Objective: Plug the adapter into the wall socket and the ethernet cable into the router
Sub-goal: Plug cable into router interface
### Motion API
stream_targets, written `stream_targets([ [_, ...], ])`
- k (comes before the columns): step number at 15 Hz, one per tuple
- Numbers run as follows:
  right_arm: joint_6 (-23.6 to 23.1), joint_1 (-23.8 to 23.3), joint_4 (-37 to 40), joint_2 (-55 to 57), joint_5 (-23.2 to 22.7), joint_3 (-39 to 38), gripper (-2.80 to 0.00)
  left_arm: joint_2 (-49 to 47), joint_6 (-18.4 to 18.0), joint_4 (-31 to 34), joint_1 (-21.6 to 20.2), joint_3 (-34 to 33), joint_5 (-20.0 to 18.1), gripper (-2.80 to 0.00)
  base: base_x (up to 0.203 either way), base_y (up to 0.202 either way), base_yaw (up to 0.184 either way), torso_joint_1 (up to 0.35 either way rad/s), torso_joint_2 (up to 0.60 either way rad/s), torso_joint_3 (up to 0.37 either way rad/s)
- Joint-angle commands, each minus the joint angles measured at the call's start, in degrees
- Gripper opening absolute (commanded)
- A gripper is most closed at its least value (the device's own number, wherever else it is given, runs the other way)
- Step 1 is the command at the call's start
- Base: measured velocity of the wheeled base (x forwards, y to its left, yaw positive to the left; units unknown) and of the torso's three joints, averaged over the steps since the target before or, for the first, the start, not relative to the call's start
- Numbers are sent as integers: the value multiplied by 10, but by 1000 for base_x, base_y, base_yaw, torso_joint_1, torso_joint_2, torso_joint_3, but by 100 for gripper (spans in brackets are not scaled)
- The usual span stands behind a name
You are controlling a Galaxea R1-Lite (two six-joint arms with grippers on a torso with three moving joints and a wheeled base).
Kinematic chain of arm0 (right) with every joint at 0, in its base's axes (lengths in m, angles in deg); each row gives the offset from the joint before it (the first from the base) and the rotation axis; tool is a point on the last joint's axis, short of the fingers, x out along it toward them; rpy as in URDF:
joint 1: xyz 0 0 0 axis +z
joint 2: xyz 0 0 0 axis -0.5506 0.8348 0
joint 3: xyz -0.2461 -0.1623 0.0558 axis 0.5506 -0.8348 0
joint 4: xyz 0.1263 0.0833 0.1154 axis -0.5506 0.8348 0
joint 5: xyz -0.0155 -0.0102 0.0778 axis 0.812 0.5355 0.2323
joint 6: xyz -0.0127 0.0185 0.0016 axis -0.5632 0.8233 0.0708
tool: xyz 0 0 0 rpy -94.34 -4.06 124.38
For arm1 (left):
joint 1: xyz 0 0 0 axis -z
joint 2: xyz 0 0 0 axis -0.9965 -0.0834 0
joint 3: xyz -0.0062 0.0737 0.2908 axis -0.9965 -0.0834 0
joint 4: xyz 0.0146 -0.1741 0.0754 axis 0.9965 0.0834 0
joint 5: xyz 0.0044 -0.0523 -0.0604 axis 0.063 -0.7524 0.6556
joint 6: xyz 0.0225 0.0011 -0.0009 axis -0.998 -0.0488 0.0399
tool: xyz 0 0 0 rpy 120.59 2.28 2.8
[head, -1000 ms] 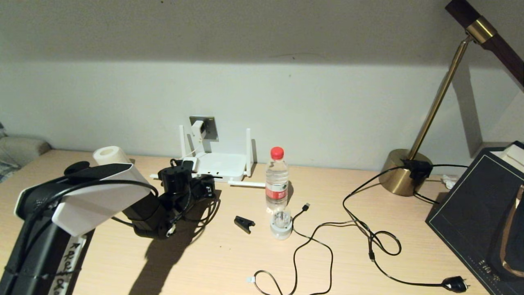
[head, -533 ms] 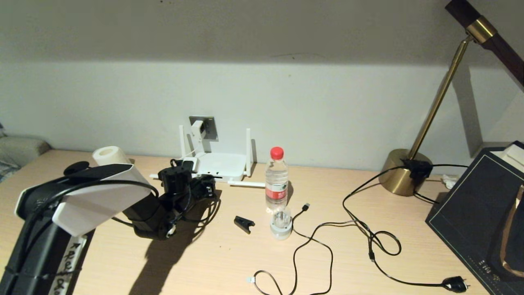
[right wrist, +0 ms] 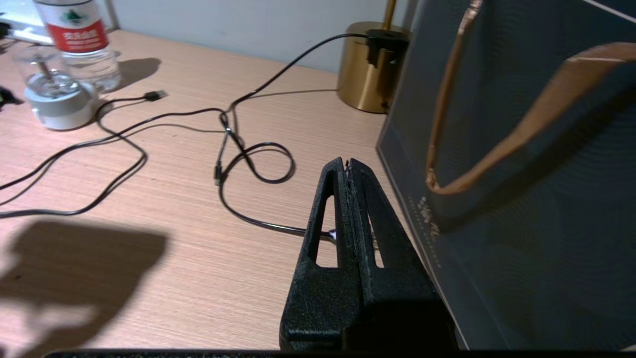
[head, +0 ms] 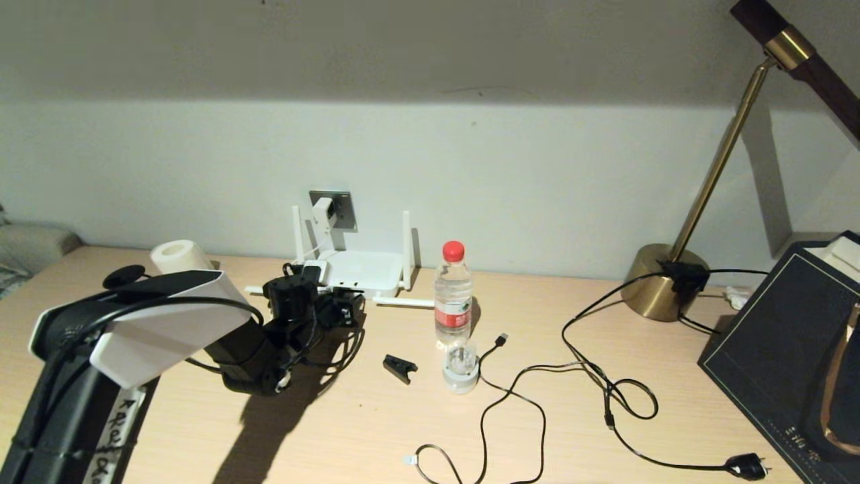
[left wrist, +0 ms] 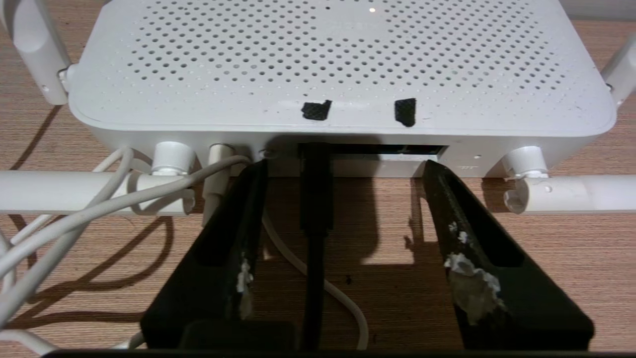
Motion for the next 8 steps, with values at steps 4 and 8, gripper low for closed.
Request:
stream_targets([
  [4,0,0,-1,1,-1,-13,-280,3,-1,-17,1,-7,1,0,0,0,0,0,0,0],
  [8,0,0,-1,1,-1,-13,-280,13,-1,-35,6,-29,2,0,0,0,0,0,0,0],
])
